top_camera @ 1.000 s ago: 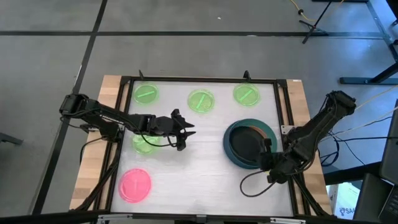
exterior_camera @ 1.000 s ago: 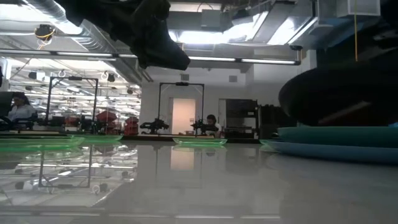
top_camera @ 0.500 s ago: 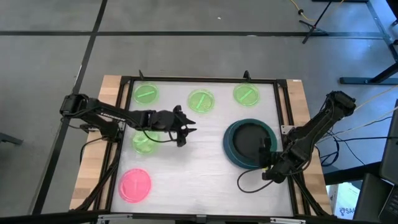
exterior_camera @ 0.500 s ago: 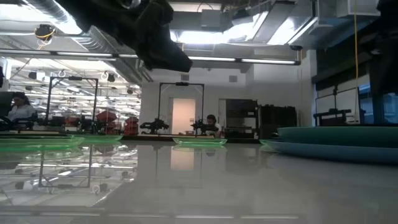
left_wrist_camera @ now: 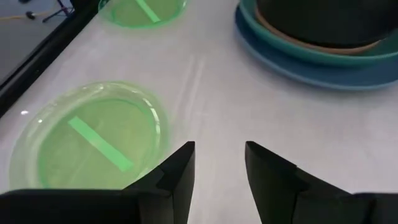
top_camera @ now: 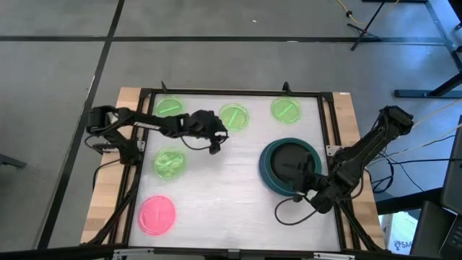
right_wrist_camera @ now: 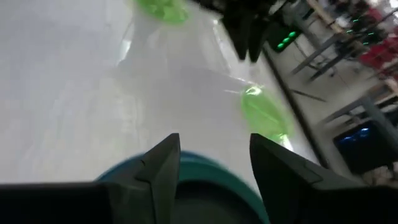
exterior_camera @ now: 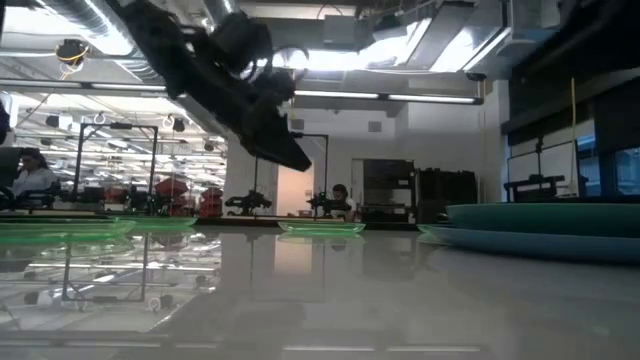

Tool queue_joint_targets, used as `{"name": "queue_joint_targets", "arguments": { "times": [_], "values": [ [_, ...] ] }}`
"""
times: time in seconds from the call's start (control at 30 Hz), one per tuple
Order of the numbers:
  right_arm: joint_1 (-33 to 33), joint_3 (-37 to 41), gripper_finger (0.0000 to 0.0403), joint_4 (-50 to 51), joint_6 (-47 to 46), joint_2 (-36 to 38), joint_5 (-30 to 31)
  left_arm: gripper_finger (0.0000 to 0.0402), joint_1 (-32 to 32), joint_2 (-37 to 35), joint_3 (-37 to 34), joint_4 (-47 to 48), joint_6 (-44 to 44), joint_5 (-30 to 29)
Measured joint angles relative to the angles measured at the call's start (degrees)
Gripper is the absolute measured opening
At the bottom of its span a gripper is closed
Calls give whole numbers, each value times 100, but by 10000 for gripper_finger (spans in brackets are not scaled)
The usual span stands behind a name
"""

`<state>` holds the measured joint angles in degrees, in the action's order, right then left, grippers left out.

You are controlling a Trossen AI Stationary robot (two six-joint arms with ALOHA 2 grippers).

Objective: Stack plastic plates
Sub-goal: Stack the top middle transparent green plate into the black plate

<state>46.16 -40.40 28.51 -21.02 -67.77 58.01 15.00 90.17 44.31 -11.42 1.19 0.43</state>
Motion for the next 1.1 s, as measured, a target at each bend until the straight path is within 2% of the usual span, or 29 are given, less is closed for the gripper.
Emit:
{"name": "queue_joint_targets", "arguments": {
  "times": [0.23, 0.5, 0.73, 0.83, 0.97, 1.1],
  "values": [
    [-822, 0, 186, -533, 423, -86, -165, 131, 559, 693, 488, 378, 1251, 618],
    [-1799, 0, 186, -780, 825, -498, -357, 105, 903, 967, 646, 722, 2354, 435],
    [-2322, 0, 186, -1046, 923, -763, -1355, 88, 1012, 964, 646, 921, 2831, 513],
    [-2501, 0, 186, -1214, 1059, -847, -1417, 85, 989, 964, 646, 954, 2946, 515],
    [-2739, 0, 186, -1294, 1205, -911, -1541, 95, 940, 989, 646, 948, 3086, 514],
    [-2921, 0, 186, -1405, 1221, -911, -1813, 128, 869, 1172, 646, 889, 3235, 401]
  ]
}}
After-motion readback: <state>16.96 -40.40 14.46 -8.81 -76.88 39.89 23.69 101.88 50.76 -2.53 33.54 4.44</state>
